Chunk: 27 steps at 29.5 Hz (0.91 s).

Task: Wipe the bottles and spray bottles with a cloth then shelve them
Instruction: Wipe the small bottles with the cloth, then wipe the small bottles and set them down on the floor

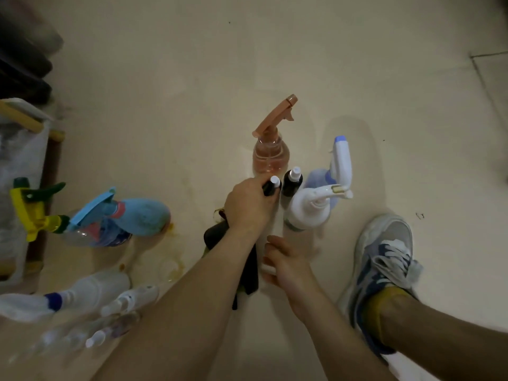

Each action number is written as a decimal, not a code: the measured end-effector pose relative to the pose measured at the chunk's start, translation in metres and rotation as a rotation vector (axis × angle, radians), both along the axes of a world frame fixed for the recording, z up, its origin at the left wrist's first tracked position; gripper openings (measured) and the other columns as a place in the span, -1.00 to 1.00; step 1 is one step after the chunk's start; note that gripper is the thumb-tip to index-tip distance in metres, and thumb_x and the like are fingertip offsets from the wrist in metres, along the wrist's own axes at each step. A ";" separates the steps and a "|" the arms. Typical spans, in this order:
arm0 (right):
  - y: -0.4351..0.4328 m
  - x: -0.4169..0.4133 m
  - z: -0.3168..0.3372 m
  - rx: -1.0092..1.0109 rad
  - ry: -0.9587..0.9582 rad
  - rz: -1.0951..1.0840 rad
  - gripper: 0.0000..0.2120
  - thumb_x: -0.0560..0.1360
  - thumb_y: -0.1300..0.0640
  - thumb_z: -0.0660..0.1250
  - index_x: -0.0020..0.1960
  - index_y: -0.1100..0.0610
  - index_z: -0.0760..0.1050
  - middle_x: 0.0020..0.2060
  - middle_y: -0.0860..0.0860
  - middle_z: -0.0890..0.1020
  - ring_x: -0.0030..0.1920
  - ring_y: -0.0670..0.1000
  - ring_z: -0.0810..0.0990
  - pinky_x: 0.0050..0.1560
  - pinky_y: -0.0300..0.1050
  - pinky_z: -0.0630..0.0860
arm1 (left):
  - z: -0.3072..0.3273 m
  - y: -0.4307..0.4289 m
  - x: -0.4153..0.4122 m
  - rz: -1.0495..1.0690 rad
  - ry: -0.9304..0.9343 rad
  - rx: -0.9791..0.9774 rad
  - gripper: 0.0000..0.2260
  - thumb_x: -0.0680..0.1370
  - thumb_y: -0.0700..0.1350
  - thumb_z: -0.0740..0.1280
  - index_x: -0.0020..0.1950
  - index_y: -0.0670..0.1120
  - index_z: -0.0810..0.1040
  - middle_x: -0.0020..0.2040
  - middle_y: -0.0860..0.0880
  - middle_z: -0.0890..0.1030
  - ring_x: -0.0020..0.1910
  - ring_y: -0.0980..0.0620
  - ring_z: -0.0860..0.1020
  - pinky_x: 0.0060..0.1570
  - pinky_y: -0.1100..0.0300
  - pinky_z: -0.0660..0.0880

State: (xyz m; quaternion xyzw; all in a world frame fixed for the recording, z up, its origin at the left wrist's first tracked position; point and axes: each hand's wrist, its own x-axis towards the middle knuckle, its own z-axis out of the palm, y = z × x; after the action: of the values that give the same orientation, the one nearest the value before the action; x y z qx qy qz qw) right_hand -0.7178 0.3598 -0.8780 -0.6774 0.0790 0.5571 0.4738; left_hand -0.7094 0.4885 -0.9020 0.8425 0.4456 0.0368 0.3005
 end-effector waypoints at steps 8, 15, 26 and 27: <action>0.006 0.006 -0.014 0.165 0.061 0.021 -0.41 0.61 0.26 0.19 0.55 -0.10 0.14 0.43 -0.10 0.38 0.25 -0.05 0.52 0.00 -0.19 0.60 | 0.002 -0.006 0.000 0.140 -0.068 -0.207 -0.59 0.52 -0.06 0.35 0.36 0.14 0.44 0.06 -0.01 0.63 0.04 -0.04 0.56 0.01 0.11 0.49; 0.019 0.015 0.017 0.286 -0.186 0.436 -0.38 0.45 0.28 0.36 0.42 -0.12 0.33 0.18 -0.13 0.60 0.15 -0.17 0.58 0.21 -0.09 0.55 | 0.069 -0.007 -0.060 0.441 -0.398 -0.728 -0.60 0.43 -0.39 0.28 0.12 0.03 0.54 0.05 0.03 0.66 0.01 0.04 0.63 -0.15 0.22 0.59; 0.031 -0.006 0.105 0.336 -0.023 0.686 -0.54 0.32 -0.19 0.51 0.08 0.09 0.66 0.00 0.11 0.71 0.06 0.09 0.67 0.15 -0.02 0.56 | 0.174 -0.011 -0.191 0.243 -0.340 -0.755 -0.46 0.51 -0.47 0.13 0.21 0.08 0.62 0.18 -0.03 0.62 0.12 0.01 0.60 0.00 0.16 0.60; 0.032 -0.015 0.111 0.318 -0.070 0.778 -0.51 0.29 -0.24 0.53 0.12 -0.01 0.65 0.02 0.08 0.71 0.09 0.08 0.67 0.23 0.03 0.54 | 0.182 -0.017 -0.196 0.227 -0.341 -0.731 -0.47 0.51 -0.46 0.14 0.21 0.07 0.63 0.15 -0.01 0.63 0.10 0.03 0.61 0.01 0.15 0.60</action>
State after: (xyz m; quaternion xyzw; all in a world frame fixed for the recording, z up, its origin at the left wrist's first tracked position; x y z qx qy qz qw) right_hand -0.7325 0.3921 -0.7669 -0.5936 -0.2859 0.6764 0.3292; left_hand -0.9059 0.4713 -0.7202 0.6078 0.4633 0.0482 0.6431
